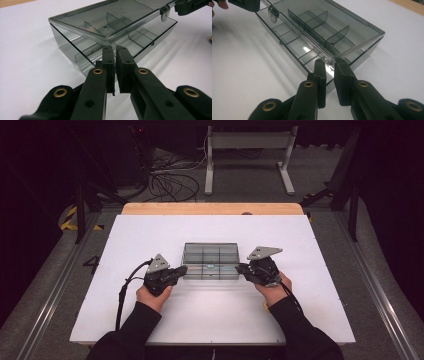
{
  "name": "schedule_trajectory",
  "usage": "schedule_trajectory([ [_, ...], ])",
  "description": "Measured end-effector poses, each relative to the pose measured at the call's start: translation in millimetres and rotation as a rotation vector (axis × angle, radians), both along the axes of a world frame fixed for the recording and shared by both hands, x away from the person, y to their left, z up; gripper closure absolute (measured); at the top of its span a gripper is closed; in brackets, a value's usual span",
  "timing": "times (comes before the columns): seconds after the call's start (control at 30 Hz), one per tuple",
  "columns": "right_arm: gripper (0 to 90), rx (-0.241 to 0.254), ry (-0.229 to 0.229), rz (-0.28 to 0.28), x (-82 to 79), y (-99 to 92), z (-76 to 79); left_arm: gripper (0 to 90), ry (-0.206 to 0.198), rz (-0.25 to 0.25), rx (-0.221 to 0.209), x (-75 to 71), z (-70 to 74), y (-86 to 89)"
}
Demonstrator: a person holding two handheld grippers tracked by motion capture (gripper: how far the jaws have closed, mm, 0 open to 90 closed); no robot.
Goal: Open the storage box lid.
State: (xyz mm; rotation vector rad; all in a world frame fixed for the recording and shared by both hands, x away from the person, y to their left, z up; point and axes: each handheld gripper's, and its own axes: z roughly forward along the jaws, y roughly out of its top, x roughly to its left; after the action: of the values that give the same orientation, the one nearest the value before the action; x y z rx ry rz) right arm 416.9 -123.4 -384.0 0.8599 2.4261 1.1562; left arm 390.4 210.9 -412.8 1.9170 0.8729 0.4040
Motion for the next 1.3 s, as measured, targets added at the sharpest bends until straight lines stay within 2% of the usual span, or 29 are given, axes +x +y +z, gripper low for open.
schedule_trajectory([
  [0.17, 79.2, -0.003, 0.006, -0.001, -0.5, 0.3, -0.8, 88.8, -0.009, 0.010, -0.014, 1.3, 1.7, -0.6],
  [0.27, 74.7, -0.018, 0.002, 0.000, -1.3, 0.9, -0.7, 89.0, -0.009, 0.010, -0.017, 1.7, 1.8, -0.4],
  [0.37, 64.5, -0.030, 0.022, -0.002, -1.3, 1.7, -1.7, 88.9, -0.012, 0.008, -0.020, 1.5, 2.4, -0.7],
  [0.5, 42.9, -0.052, -0.013, -0.006, 1.5, 5.4, 1.5, 88.1, -0.017, 0.005, -0.023, 1.4, 2.7, -1.2],
  [0.57, 37.7, -0.070, -0.033, -0.015, 5.0, 7.4, 3.7, 87.8, -0.016, 0.005, -0.025, 1.2, 2.8, -1.6],
  [0.63, 34.1, -0.089, -0.023, -0.011, 9.2, 9.8, 4.9, 87.6, -0.020, 0.003, -0.018, 1.2, 3.0, -1.7],
  [0.77, 33.5, -0.133, -0.040, 0.002, 15.7, 14.2, 5.9, 87.3, -0.023, -0.005, -0.003, 0.9, 2.6, -2.4],
  [0.87, 33.5, -0.146, -0.047, 0.009, 19.1, 16.3, 7.3, 87.3, -0.026, -0.011, 0.009, 0.5, 2.8, -2.6],
  [1.2, 33.6, -0.152, -0.058, 0.014, 20.5, 16.4, 9.3, 84.1, -0.039, -0.028, 0.024, 0.0, 2.6, -4.6],
  [1.23, 33.9, -0.147, -0.058, 0.013, 20.4, 16.5, 9.3, 82.7, -0.040, -0.033, 0.029, -0.2, 2.6, -4.9],
  [1.27, 33.9, -0.147, -0.059, 0.015, 20.5, 16.2, 9.7, 77.2, -0.037, -0.042, 0.026, -0.4, 1.9, -5.7],
  [1.3, 34.0, -0.145, -0.061, 0.014, 20.5, 16.1, 9.9, 77.2, -0.046, -0.053, 0.041, 0.0, 1.6, -5.7],
])
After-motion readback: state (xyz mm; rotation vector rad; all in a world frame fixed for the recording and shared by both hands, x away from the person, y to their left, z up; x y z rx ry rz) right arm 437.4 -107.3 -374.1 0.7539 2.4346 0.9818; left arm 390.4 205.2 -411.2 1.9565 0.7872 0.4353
